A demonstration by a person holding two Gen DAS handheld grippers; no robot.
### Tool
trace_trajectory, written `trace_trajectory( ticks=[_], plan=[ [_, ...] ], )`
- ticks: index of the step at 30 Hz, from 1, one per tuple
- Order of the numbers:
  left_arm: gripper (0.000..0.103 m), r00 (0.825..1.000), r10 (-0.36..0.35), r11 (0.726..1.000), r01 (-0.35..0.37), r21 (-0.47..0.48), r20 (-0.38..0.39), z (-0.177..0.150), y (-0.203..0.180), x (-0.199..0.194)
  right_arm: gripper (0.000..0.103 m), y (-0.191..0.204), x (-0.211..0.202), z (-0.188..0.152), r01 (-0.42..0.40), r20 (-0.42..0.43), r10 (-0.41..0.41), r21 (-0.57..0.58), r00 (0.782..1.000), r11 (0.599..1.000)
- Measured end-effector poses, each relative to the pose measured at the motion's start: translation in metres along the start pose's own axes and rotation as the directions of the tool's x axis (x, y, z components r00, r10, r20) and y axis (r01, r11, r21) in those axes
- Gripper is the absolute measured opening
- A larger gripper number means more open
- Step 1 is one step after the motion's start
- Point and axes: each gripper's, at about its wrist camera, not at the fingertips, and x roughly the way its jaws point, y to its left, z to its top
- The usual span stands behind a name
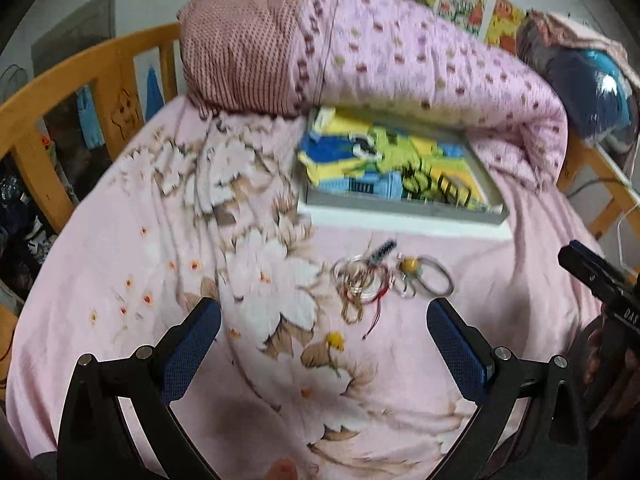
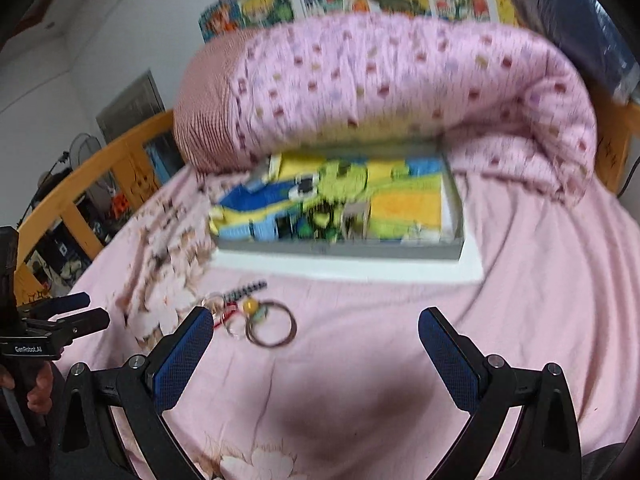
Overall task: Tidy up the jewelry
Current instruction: 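Withdraw both tools from the tray back over the remaining jewelry, then grasp a silver ring with the left tool while the right tool grasps the yellow-bead hair tie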
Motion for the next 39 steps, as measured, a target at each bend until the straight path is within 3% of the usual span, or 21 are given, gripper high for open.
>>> trace_trajectory(
  ticks=[5,9,14,18,26,27,32,34,39],
  plan=[
    [0.101,0.997,-0.013,1.000,0.011,-0.020,-0.083,-0.004,0.008,0.019,0.103,-0.007,0.025,-0.001,-0.023,-0.114,0.029,0.047,0.993,0.999],
    [0.101,0.989,-0.036,0.998,0.027,-0.065,-0.144,-0.003,0.018,0.033,0.103,-0.016,0.045,0.003,-0.078,-0.207,0.094,0.084,0.974,0.993],
    [0.101,0.979,-0.022,0.997,0.006,-0.077,-0.203,0.000,0.025,0.048,0.103,-0.011,0.069,0.015,-0.049,-0.272,0.031,-0.063,0.962,0.997],
    [0.101,0.975,-0.026,0.997,0.009,-0.076,-0.223,0.006,0.028,0.060,0.103,-0.002,0.084,0.016,-0.043,-0.288,-0.019,-0.207,0.958,0.977],
    [0.098,0.974,-0.056,0.998,0.057,-0.001,-0.221,0.028,0.025,0.090,0.103,0.005,0.110,0.013,-0.089,-0.313,0.008,-0.246,0.950,0.965],
    [0.094,0.974,-0.064,0.997,0.070,0.018,-0.218,0.031,0.023,0.093,0.102,0.007,0.112,0.013,-0.093,-0.316,0.009,-0.251,0.949,0.964],
    [0.072,0.971,-0.083,0.989,0.107,0.100,-0.224,0.037,0.017,0.111,0.072,0.012,0.121,0.008,-0.116,-0.342,0.017,-0.270,0.939,0.956],
    [0.059,0.965,-0.103,0.984,0.134,0.114,-0.243,0.037,0.015,0.119,0.068,0.013,0.124,0.006,-0.126,-0.351,0.025,-0.268,0.936,0.955],
    [0.040,0.948,-0.131,0.977,0.173,0.124,-0.289,0.037,0.014,0.136,0.052,0.013,0.131,0.005,-0.141,-0.354,0.043,-0.255,0.934,0.957]
  ],
)
